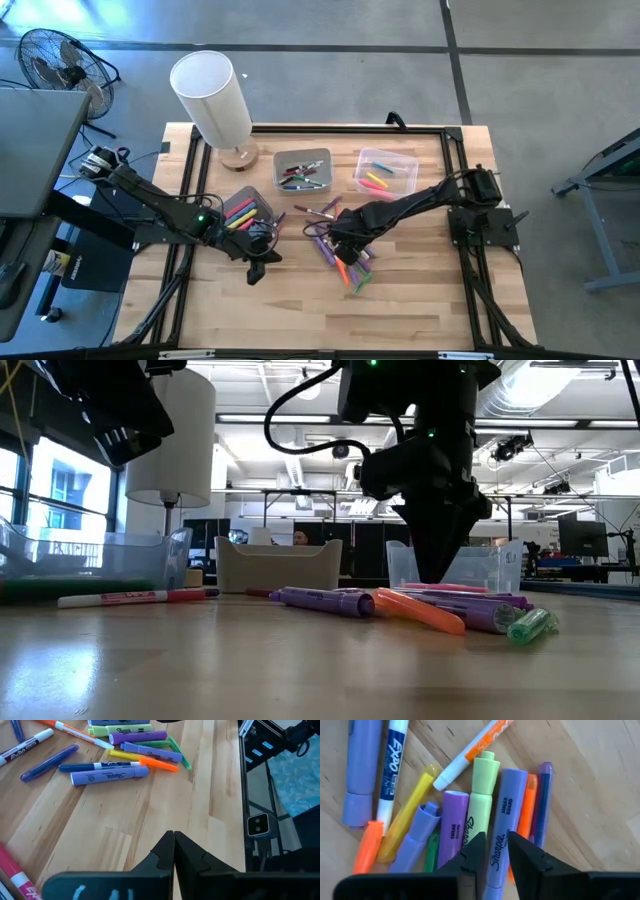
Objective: Pick & Place Markers
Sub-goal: Put the purple highlighter pen into the black bin
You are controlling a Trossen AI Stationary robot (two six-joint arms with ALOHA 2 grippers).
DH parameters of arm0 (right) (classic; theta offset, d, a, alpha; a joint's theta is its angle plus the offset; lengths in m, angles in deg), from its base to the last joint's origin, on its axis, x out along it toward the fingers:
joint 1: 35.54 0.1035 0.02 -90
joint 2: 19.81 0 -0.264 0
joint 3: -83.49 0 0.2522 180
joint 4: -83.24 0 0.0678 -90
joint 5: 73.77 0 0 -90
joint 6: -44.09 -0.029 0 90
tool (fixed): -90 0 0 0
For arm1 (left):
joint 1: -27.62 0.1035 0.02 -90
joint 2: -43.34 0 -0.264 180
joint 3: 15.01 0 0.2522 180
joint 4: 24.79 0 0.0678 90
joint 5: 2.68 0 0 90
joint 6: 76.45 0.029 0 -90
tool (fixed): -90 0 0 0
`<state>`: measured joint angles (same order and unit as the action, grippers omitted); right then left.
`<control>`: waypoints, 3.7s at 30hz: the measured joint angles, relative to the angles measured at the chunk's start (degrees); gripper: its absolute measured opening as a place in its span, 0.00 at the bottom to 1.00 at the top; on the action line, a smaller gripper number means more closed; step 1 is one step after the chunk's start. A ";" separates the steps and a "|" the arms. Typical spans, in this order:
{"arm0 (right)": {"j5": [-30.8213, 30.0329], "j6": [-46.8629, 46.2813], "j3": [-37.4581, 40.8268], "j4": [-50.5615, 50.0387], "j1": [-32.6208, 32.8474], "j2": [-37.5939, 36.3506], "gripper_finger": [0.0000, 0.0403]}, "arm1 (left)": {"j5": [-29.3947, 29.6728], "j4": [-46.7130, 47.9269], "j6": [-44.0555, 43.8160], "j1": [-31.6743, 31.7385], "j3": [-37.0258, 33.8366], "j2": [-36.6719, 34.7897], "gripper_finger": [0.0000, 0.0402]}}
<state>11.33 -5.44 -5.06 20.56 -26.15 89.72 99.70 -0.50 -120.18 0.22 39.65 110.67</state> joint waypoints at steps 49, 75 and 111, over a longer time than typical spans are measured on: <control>0.99 -4.35 7.93 12.52 -0.04 -0.01 0.18 | -1.03 -0.17 -0.15 0.00 0.02 0.00 0.00; -3.23 -2.85 9.00 13.03 2.44 -3.00 0.02 | -1.01 -0.25 -0.04 0.00 0.04 0.02 0.00; -5.03 -2.81 15.47 18.35 3.44 -2.79 0.16 | -2.08 -0.54 -0.26 0.00 0.04 0.02 0.00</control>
<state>6.31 -8.25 10.41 38.91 -22.71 86.93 97.62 -1.05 -120.44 0.22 39.69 110.70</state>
